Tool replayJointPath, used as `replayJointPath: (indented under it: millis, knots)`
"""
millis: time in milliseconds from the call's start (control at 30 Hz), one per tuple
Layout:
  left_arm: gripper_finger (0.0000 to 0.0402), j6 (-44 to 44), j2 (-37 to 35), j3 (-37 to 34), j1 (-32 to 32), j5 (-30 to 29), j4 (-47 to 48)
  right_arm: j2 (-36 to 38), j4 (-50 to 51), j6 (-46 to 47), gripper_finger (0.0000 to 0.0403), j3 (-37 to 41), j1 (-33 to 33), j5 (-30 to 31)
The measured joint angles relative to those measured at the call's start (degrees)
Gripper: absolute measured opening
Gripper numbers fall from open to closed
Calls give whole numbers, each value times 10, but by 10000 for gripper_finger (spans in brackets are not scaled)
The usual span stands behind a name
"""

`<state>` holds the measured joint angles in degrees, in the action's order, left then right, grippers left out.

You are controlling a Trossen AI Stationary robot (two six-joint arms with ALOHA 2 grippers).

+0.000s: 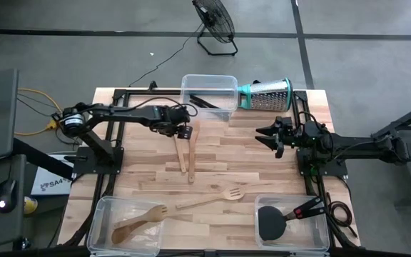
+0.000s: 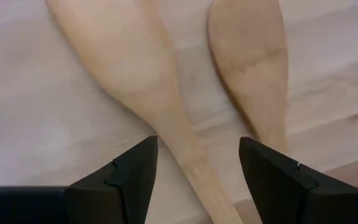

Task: Pick & Place Kitchen Items
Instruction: Put the brown spatula into the bottom right transparent bin

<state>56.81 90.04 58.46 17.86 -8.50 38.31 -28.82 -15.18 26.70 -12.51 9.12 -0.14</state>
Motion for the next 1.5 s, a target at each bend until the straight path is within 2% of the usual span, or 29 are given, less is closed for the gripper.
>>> replayJointPath:
  millis: [433, 567, 833, 1000, 1500]
  knots:
    - [223, 257, 19, 0, -100, -133, 26, 0, 0, 0, 188, 0, 0, 0]
    - [223, 304, 44, 0, -112, -153, 31, 0, 2, 0, 188, 0, 0, 1]
    - [223, 332, 93, -1, -111, -148, 24, 0, 10, 0, 188, 0, 0, 0]
    - [223, 335, 103, 0, -111, -147, -8, 0, 13, 0, 188, 0, 0, 0]
    - [223, 334, 138, 2, -112, -141, 8, 0, 17, 0, 188, 0, 0, 0]
